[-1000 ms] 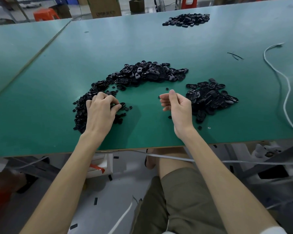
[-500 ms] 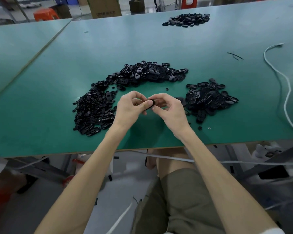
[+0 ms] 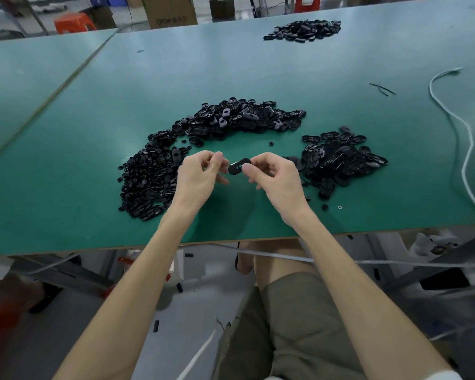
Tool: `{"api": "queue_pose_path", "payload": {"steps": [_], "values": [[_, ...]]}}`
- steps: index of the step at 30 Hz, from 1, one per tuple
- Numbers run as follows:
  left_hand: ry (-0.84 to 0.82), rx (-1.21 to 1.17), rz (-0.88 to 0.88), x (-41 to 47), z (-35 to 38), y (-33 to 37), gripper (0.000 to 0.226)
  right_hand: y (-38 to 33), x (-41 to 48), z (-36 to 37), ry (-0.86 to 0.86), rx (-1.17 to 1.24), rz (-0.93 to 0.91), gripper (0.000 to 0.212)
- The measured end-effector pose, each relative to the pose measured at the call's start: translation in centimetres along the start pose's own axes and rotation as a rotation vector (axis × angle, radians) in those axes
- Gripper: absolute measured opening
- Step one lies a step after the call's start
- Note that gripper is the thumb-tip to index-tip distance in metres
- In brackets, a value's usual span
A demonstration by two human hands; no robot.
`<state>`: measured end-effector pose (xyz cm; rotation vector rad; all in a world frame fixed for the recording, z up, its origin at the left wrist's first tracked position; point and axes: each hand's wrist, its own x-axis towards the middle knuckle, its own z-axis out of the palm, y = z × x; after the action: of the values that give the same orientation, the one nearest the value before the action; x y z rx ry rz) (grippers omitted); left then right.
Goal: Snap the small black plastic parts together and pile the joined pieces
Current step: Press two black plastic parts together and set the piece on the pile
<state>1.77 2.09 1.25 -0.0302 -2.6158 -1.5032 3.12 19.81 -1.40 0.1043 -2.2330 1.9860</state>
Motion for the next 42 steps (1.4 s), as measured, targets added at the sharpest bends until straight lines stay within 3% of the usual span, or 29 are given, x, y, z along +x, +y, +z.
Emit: {"api": "queue_pose_path", "payload": {"steps": [2, 4, 16, 27, 29, 32, 34, 42], "values": [[0.074, 0.445, 0.121, 0.0, -0.8, -0.7, 0.015, 0.1, 0.0, -0.1, 0.045, 0.050, 0.021, 0.010], [0.096, 0.705, 0.147, 0.2, -1.6, -1.5, 0.014, 0.1, 0.1, -0.1, 0.057, 0.083, 0.032, 0.008], [0.117, 0.812, 0.242, 0.0, -1.6, -2.3, 0.014, 0.0, 0.1, -0.1, 0.069, 0.084, 0.050, 0.012], [0.119, 0.717, 0.258, -0.1, -1.6, -2.2, 0.011, 0.0, 0.1, -0.1, 0.074, 0.089, 0.053, 0.010], [0.113, 0.575, 0.210, -0.1, -1.3, -1.8, 0.008, 0.0, 0.1, -0.1, 0.078, 0.091, 0.057, 0.011], [0.058, 0.081, 0.058, 0.5, -0.8, -0.5, 0.010, 0.0, 0.2, 0.0, 0.088, 0.092, 0.068, 0.013], [0.050, -0.107, 0.052, 0.5, -0.1, 0.4, 0.009, 0.1, 0.2, 0.0, 0.093, 0.092, 0.068, 0.015], [0.004, -0.156, 0.082, 0.2, 1.2, 0.8, 0.004, 0.0, 0.2, -0.1, 0.123, 0.141, 0.072, 0.012]]}}
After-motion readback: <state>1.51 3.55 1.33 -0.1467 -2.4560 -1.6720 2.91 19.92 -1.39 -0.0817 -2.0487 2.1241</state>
